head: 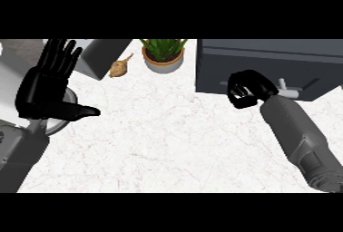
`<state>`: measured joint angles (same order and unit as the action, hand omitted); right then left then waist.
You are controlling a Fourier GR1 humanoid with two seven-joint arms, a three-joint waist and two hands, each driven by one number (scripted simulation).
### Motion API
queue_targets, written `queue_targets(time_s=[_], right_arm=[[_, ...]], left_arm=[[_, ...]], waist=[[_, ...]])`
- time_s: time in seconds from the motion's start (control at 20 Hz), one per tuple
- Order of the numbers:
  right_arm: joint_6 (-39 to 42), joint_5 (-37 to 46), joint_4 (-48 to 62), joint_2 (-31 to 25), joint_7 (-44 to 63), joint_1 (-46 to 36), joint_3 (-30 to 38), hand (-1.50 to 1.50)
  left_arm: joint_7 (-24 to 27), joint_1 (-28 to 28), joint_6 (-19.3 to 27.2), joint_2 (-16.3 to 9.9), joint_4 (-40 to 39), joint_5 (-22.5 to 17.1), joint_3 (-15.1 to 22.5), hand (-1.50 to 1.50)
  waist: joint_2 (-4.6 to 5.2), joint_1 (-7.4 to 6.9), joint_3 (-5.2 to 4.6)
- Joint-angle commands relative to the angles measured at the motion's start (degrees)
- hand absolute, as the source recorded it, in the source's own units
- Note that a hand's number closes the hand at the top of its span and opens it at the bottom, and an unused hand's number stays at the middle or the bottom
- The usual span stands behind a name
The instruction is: Pick up the cup, place it into the drawer and close the drawer
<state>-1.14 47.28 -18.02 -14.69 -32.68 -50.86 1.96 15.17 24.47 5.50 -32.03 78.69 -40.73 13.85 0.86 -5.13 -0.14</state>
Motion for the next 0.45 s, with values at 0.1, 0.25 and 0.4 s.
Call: queue_targets(time_s=[0.1, 0.25, 0.4], right_arm=[[-0.61, -2.98, 2.83, -6.43, 3.25, -6.42, 5.32, 1.5], [-1.51, -2.91, 3.56, -5.48, 2.78, -5.94, 5.34, 1.5], [-1.49, -2.96, 4.09, -5.47, 3.22, -6.75, 5.56, 1.5]], left_arm=[[1.06, -0.81, -1.55, 0.8, -0.86, 0.24, 0.38, -1.5], [1.59, -0.01, -0.09, 2.71, -1.14, 1.04, 1.04, -1.5], [2.84, -2.01, -1.37, 2.75, -0.57, 1.59, 1.81, -1.5]], waist=[[2.28, -1.61, 0.39], [2.4, -1.25, 0.41], [2.29, -2.53, 0.37]])
